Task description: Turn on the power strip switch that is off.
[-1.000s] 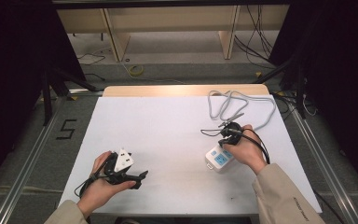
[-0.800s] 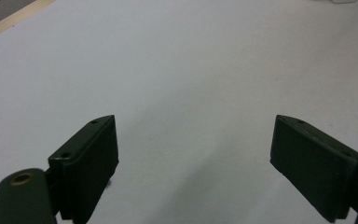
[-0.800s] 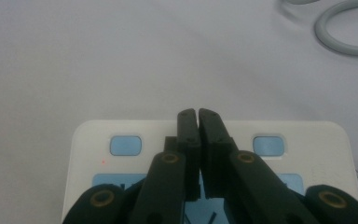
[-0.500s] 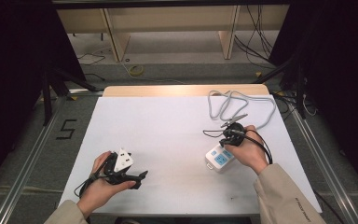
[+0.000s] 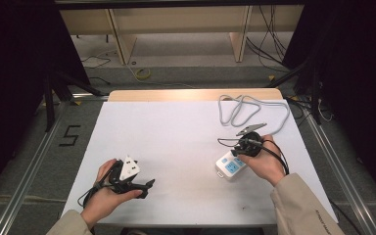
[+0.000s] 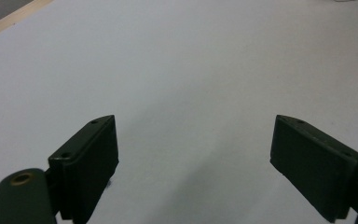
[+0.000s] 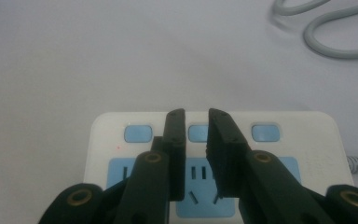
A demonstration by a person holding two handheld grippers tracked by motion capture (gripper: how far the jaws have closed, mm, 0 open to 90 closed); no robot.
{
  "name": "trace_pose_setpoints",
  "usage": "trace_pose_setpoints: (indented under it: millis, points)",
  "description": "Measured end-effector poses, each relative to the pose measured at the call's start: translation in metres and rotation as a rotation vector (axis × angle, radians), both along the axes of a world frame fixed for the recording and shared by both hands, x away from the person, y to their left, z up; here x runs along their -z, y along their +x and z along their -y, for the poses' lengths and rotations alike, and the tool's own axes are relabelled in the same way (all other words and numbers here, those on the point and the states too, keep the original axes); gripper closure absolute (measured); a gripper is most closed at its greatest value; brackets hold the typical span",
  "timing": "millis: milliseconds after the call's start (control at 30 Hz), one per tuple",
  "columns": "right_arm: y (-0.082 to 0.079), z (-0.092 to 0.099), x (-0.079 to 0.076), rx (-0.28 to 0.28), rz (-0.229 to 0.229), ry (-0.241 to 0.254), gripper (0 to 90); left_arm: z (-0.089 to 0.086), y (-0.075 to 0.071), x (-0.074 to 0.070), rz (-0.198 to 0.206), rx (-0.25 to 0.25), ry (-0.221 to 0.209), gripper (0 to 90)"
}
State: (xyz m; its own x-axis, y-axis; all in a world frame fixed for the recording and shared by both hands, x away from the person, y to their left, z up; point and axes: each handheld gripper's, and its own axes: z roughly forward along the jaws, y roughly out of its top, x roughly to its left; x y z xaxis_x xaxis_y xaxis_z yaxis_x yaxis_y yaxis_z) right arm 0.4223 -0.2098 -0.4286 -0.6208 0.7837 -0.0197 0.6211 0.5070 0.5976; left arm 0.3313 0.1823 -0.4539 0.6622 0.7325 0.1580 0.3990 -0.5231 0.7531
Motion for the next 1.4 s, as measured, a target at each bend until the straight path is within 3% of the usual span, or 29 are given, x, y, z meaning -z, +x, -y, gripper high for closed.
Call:
trace_pose_setpoints:
  millis: [267,567,1400]
  points:
    - [-0.01,0.006,-0.003,0.01,0.024,0.055,72.4,0.0,0.0,0.0,-0.003,0.0,0.003,14.6]
    - [-0.018,0.009,-0.004,0.007,0.04,0.084,69.6,0.0,0.0,0.001,-0.004,-0.003,0.001,14.6]
    - [-0.037,0.021,-0.004,0.003,0.076,0.128,61.4,-0.001,0.0,0.001,-0.007,-0.006,0.001,14.6]
